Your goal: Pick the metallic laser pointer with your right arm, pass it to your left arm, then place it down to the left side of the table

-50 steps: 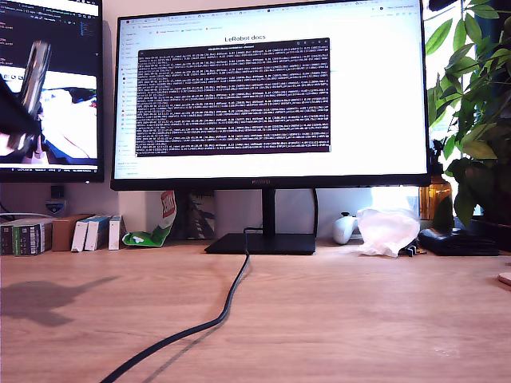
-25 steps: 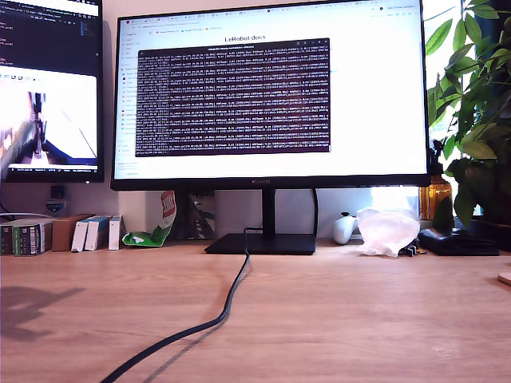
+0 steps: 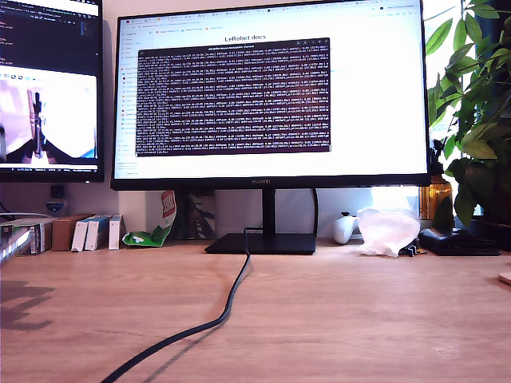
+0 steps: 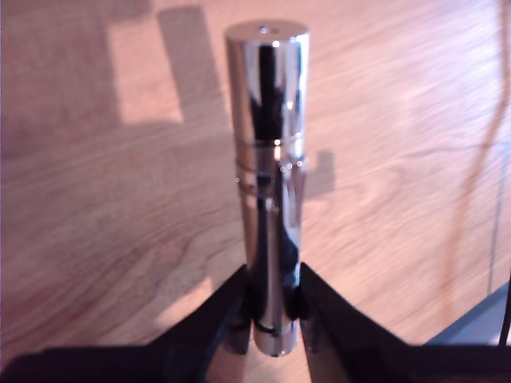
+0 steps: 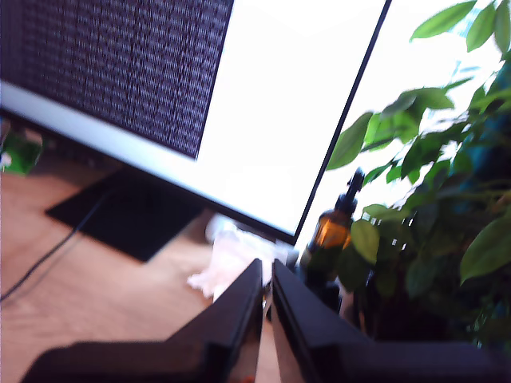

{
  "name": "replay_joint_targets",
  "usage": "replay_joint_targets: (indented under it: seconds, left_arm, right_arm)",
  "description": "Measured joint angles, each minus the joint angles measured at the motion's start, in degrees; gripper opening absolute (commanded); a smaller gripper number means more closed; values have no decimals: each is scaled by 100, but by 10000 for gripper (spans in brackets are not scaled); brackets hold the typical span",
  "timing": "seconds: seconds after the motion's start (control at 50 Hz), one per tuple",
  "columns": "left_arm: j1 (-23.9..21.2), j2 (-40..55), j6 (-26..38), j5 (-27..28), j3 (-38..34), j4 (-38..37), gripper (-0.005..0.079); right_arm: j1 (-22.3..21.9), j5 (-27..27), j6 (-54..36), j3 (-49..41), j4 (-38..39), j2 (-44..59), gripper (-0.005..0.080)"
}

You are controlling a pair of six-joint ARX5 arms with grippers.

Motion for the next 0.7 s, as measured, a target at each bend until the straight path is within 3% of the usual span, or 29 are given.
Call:
replay_joint_targets:
  seconds: [0.28, 0.5, 0.7]
  left_arm:
    - [0, 417, -15, -142, 129, -120, -14]
    - [-11, 415, -15, -380, 181, -57, 208]
    - [-11, 404, -9, -431, 238, 39, 221]
  right_arm:
    - [0, -39, -2, 0, -9, -2, -13]
    - [0, -170, -2, 0, -9, -2, -13]
    - [2, -170, -2, 0, -9, -2, -13]
